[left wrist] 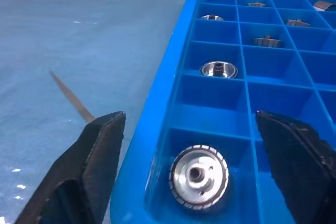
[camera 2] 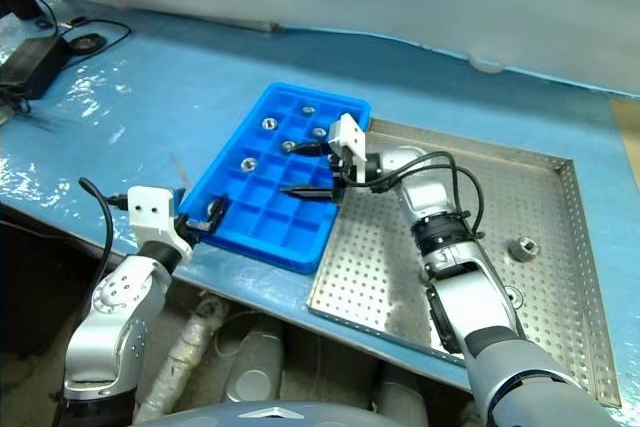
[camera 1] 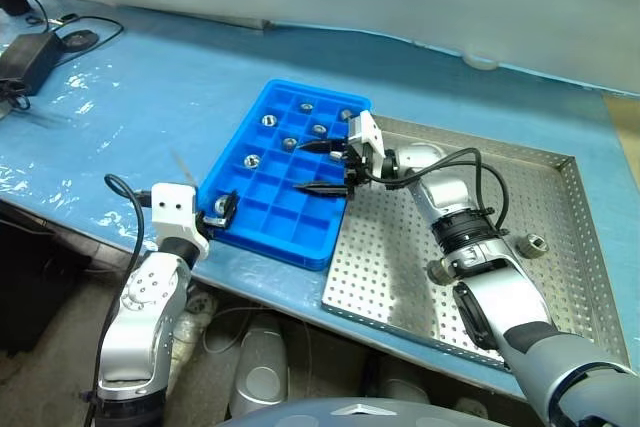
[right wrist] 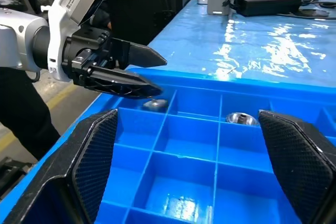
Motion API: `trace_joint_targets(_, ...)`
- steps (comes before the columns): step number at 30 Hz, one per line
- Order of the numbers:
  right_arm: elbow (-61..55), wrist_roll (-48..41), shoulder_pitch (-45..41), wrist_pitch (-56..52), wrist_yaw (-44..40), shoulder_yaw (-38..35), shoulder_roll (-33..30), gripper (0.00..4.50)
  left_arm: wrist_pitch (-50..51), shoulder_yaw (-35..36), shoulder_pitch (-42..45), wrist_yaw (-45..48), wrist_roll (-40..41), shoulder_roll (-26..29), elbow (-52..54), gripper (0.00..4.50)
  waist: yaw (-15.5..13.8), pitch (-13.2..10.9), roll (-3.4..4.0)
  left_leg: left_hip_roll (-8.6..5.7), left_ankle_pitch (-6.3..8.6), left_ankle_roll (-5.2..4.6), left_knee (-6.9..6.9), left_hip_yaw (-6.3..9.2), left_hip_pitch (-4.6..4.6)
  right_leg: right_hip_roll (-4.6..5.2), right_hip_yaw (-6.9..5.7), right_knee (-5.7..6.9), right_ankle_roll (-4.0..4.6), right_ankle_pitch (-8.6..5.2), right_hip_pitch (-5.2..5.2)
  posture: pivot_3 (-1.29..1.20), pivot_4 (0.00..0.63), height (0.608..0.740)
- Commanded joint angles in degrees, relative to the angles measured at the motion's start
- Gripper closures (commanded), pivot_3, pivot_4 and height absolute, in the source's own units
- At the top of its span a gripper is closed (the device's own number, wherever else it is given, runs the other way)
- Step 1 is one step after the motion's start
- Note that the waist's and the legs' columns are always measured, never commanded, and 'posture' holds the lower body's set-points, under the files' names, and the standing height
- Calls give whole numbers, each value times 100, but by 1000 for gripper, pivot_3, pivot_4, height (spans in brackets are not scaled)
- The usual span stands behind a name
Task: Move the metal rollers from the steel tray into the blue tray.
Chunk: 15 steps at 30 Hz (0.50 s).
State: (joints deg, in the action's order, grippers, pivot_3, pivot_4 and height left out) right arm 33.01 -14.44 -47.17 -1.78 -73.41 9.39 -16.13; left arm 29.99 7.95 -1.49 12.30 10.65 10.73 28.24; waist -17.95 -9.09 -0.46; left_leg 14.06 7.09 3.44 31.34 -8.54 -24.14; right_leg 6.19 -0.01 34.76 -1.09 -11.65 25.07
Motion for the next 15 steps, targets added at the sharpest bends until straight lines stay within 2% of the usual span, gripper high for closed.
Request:
trace_joint_targets(1,-542,-162,147,-171,162,-305,-218,0,-222,-220,546,517,392,109,14,524,3,0,1,-1,-1,1,1,0,0,1,0,1,0,0,-1,349,150,740)
trace_joint_targets(3,-845,-211,272,-331,246,-408,-393,0,-255,-302,874,742,498,172,-177,524,19,0,1,-3,-1,1,8,0,-1,2,2,4,0,1,-3,299,150,740)
trace_joint_targets(8,-1849,-311,946,-871,780,-898,-1076,0,-609,-827,2366,1685,520,253,-2004,524,239,2,7,-9,-7,8,20,-1,7,1,11,13,-11,8,-11,117,150,740)
trace_joint_targets(15,-3589,-503,2202,-1605,1878,-1720,-1589,0,-1541,-1598,4044,2917,192,-85,-4645,524,1004,2,7,-20,-15,21,37,-7,5,5,27,5,-31,20,-12,-165,150,740)
